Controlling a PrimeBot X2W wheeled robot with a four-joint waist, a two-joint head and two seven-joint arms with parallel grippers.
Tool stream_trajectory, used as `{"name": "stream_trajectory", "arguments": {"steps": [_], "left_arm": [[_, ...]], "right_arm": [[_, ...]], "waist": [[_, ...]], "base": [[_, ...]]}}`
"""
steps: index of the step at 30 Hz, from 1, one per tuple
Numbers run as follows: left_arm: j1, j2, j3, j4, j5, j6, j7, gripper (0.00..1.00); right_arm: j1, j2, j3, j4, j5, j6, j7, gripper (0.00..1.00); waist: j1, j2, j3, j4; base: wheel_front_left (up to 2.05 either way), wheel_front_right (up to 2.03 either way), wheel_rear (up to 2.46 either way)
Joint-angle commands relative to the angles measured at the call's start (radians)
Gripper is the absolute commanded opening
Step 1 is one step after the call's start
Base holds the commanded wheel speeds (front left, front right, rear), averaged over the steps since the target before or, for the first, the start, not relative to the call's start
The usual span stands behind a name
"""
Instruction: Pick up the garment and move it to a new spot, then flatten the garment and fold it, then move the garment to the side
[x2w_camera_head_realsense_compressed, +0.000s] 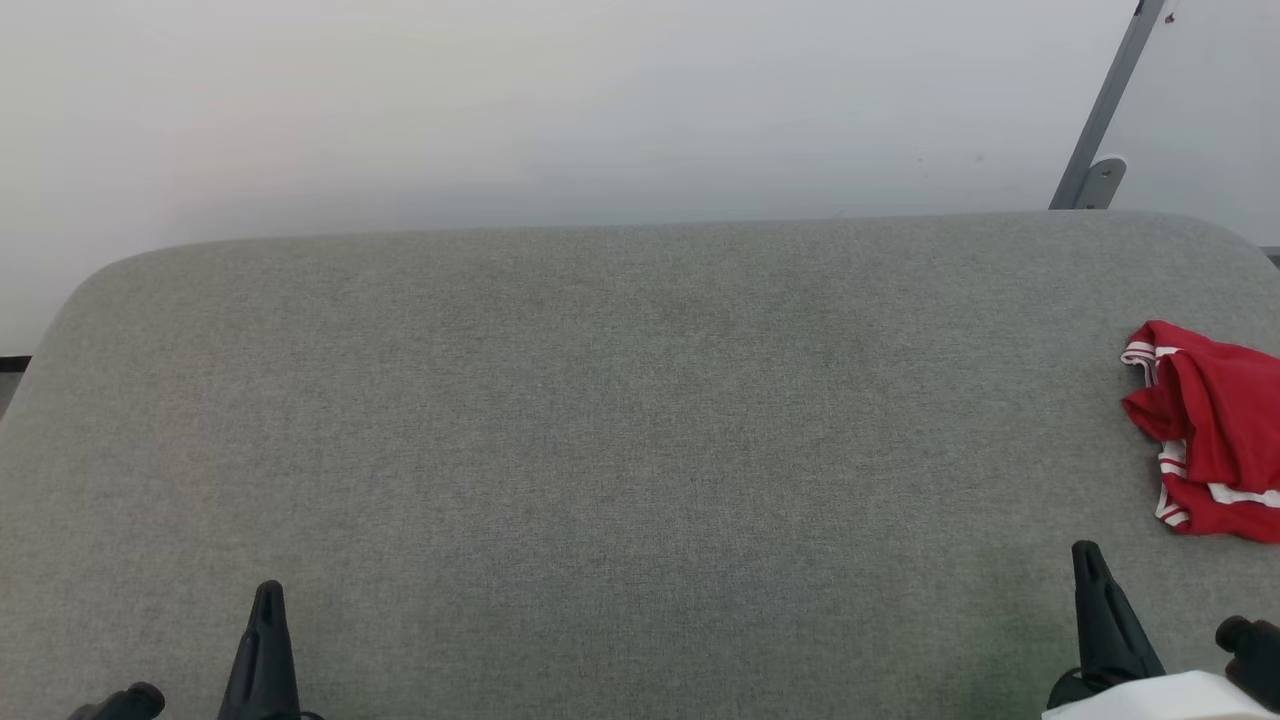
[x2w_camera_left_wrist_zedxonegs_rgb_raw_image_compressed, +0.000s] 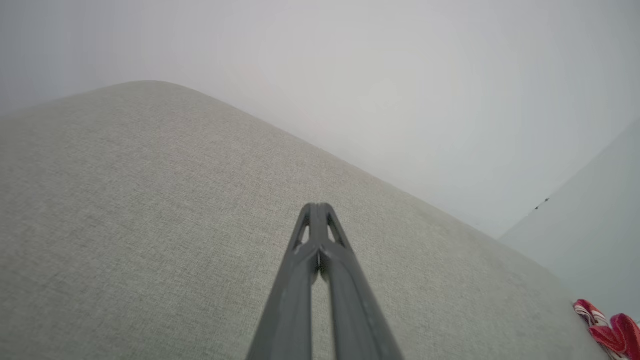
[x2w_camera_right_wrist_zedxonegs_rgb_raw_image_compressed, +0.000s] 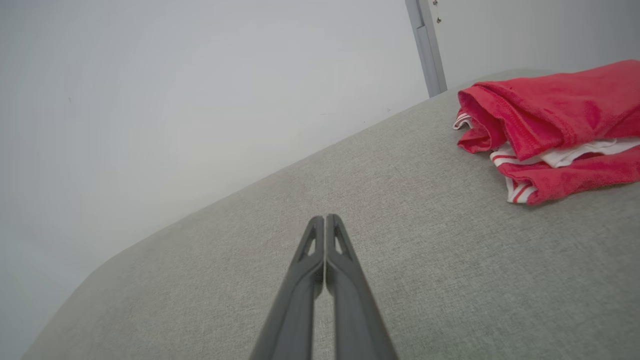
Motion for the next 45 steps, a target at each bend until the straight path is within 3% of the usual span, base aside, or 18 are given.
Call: {"name": "stream_trajectory", "arguments": {"steps": [1, 19, 45], "left_arm": [[-0.032, 0.009, -0.001, -0.007, -0.054, -0.001, 0.012, 0.00], [-0.100, 0.014, -0.011, 0.036, -0.334, -0.002, 0.082, 0.00], [-0.168, 0.016, -0.016, 0.081, -0.622, -0.003, 0.158, 0.00]], "right_arm": [[-0.032, -0.001, -0.006, -0.008, 0.047, 0.000, 0.013, 0.00], [-0.081, 0.012, -0.015, 0.011, 0.308, 0.000, 0.088, 0.00], [-0.133, 0.025, -0.026, 0.031, 0.582, 0.000, 0.167, 0.00]], "waist": [[0.0001, 0.0000, 0.000, 0.000], [0.0001, 0.0000, 0.003, -0.001], [0.0000, 0.0000, 0.006, -0.001]], "base": [[0.00, 0.00, 0.00], [0.00, 0.00, 0.00], [0.00, 0.00, 0.00]]}}
